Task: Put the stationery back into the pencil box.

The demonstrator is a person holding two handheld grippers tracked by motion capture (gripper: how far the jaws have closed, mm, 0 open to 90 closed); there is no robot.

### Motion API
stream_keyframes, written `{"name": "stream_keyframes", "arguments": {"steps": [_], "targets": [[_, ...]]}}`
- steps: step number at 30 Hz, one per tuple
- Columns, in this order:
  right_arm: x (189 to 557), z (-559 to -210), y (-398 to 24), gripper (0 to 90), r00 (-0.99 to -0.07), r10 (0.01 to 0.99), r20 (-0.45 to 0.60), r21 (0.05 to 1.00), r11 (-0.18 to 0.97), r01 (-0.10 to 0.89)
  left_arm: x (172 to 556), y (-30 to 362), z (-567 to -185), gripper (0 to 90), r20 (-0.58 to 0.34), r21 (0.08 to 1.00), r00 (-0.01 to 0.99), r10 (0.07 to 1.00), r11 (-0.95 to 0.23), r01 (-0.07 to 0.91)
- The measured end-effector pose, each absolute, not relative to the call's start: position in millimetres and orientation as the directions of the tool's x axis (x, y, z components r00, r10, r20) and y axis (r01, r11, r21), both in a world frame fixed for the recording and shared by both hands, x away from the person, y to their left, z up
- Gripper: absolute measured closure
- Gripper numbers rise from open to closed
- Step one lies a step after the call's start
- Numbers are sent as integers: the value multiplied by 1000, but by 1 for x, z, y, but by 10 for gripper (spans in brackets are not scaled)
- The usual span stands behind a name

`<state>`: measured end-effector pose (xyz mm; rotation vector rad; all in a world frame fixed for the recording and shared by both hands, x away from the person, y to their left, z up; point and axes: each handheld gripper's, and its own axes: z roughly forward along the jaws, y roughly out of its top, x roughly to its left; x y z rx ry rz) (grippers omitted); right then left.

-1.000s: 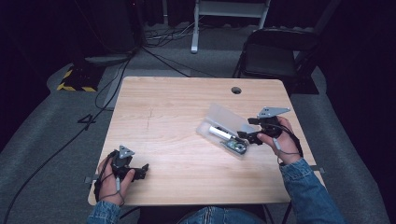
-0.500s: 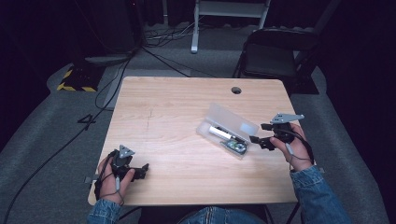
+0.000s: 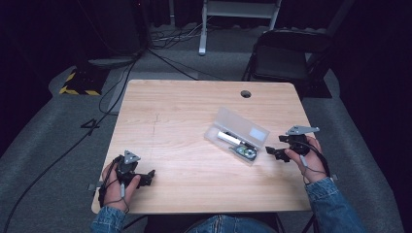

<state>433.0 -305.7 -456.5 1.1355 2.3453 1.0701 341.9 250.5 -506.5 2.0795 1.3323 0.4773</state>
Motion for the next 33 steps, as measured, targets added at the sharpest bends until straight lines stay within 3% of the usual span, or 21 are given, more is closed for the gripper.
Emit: {"name": "stream_keyframes", "arguments": {"steps": [21, 27, 33], "targets": [[433, -496, -308, 157, -617, 787, -8, 663, 466, 585, 342, 251, -506, 0, -26, 666, 427, 904, -303, 682], [434, -505, -299, 19, -588, 809, -8, 712, 417, 564, 342, 250, -507, 0, -26, 666, 427, 904, -303, 682], [435, -505, -298, 4, -599, 800, -8, 707, 428, 563, 342, 251, -506, 0, -26, 666, 428, 903, -304, 681]]}}
